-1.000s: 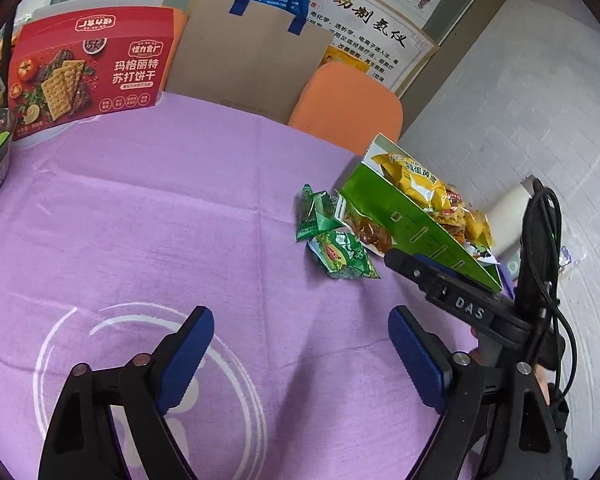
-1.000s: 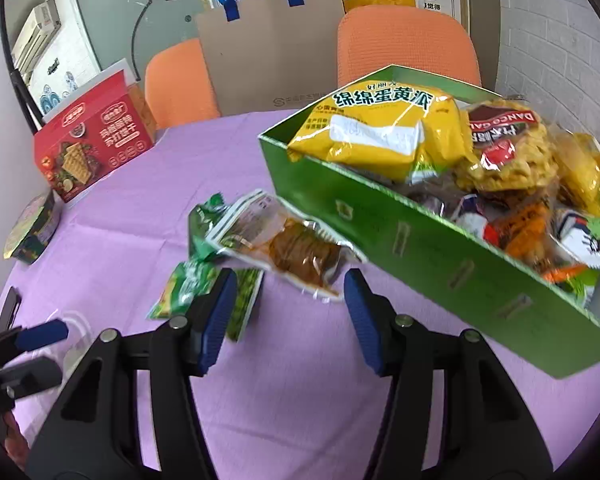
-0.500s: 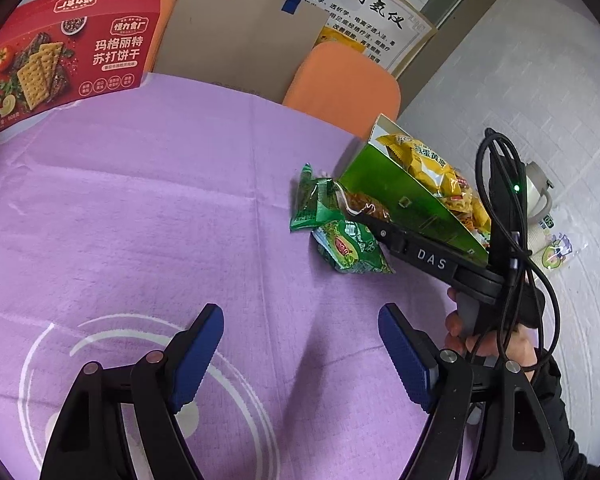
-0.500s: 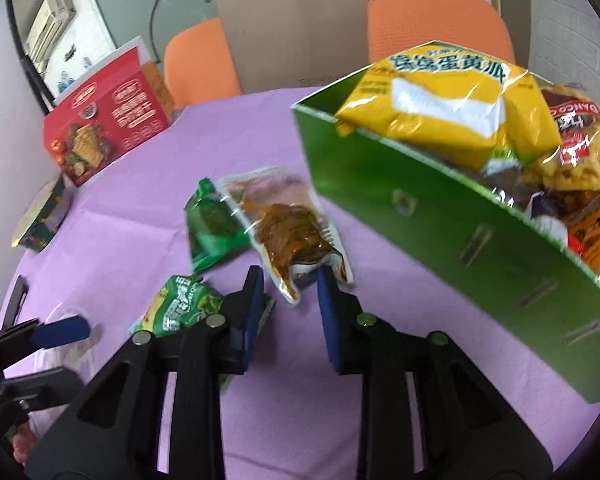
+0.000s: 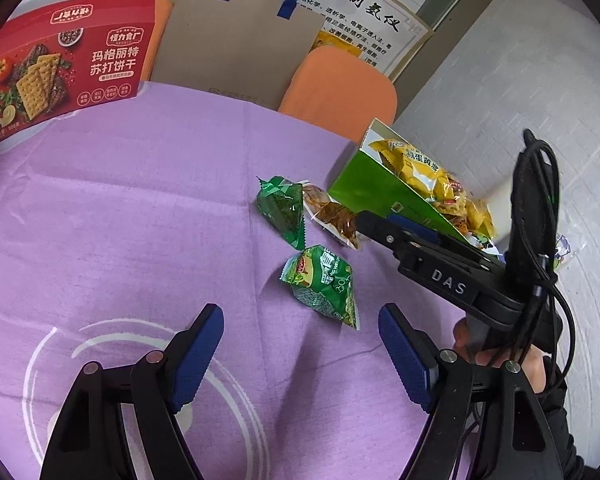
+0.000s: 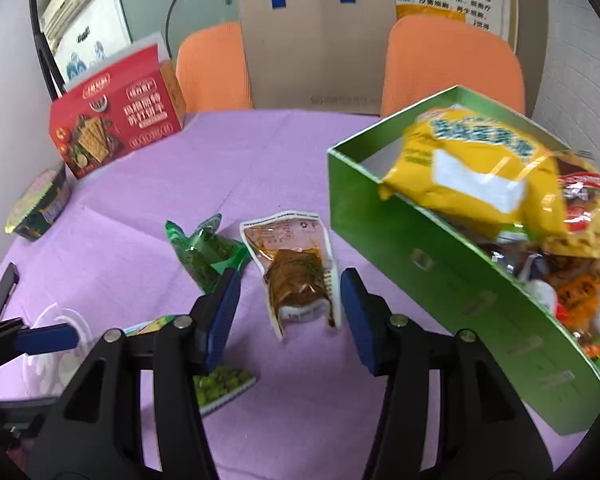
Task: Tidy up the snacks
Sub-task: 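Move both open tools down onto the clear bag of brown snack, then close both tools on the clear brown-snack bag and lift it, then carry the clear bag into the green box and open both tools, then withdraw both tools and move them to the green pea snack bag, then close both tools on the green pea bag and lift it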
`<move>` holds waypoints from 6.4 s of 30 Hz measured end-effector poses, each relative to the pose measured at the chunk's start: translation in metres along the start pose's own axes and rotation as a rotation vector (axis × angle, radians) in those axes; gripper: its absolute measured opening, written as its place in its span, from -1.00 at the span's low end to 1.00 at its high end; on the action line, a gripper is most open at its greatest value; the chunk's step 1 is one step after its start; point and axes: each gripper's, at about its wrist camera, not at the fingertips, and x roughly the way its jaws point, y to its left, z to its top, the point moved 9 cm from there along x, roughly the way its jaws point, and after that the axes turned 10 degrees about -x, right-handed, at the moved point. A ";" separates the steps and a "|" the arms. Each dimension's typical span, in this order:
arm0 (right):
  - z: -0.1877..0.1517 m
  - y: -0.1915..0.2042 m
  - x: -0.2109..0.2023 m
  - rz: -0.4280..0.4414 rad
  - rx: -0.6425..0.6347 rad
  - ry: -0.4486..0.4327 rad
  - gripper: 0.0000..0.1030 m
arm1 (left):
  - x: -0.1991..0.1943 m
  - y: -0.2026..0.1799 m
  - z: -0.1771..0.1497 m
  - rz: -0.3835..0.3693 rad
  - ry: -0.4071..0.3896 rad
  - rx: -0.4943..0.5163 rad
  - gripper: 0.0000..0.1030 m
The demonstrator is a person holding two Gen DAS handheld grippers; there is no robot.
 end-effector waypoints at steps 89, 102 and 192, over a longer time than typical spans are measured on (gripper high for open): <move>-0.008 -0.117 -0.088 0.095 0.259 -0.224 -0.27 | 0.124 -0.194 0.053 -0.070 0.123 0.226 -0.31; -0.014 -0.118 -0.094 -0.042 0.186 -0.264 0.44 | 0.147 -0.180 0.072 -0.029 0.117 0.223 0.21; -0.006 0.036 -0.031 0.115 0.059 -0.091 -0.43 | 0.047 -0.021 0.047 -0.164 0.106 0.034 -0.42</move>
